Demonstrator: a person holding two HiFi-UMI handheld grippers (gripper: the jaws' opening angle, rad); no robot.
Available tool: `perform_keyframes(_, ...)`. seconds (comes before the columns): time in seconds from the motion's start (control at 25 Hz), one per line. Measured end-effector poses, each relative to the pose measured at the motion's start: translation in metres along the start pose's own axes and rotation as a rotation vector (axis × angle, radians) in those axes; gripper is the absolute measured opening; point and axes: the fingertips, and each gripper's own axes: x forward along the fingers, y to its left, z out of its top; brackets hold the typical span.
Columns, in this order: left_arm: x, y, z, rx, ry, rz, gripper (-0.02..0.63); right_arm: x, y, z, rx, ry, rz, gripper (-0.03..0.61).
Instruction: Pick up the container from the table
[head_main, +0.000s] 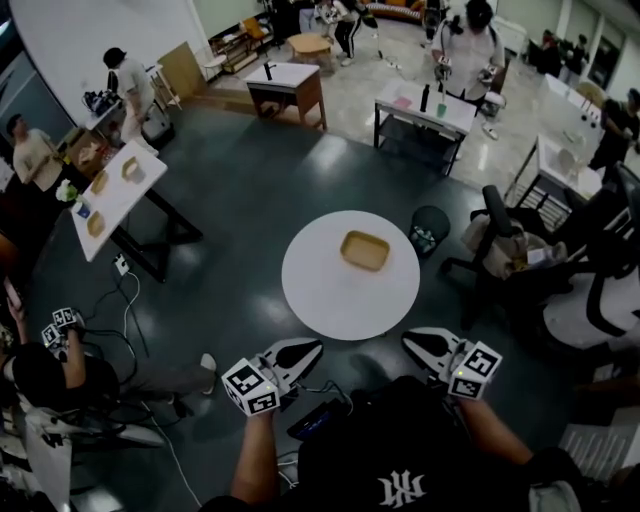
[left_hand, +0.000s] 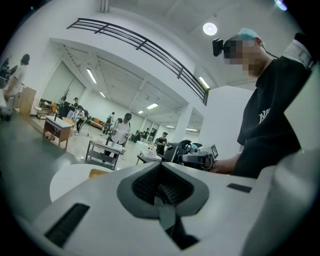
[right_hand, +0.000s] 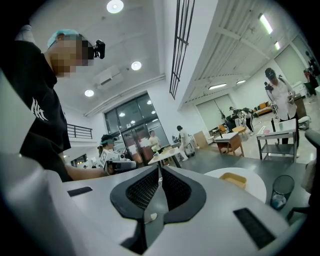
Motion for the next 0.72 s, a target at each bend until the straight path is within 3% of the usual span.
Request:
perform_keyframes(0.48,0.031,0.062,0.02,-0.007,0.055,-0.009,0.003,0.047,-0.074,0.007,0.076,-0.02,-0.036,0.049)
perform_keyframes(0.72,0.044,0.097,0.043,0.005,0.094,0.026,0.003,0.074,-0.119,0.021,0.116,-0.047,-0.033,0.049)
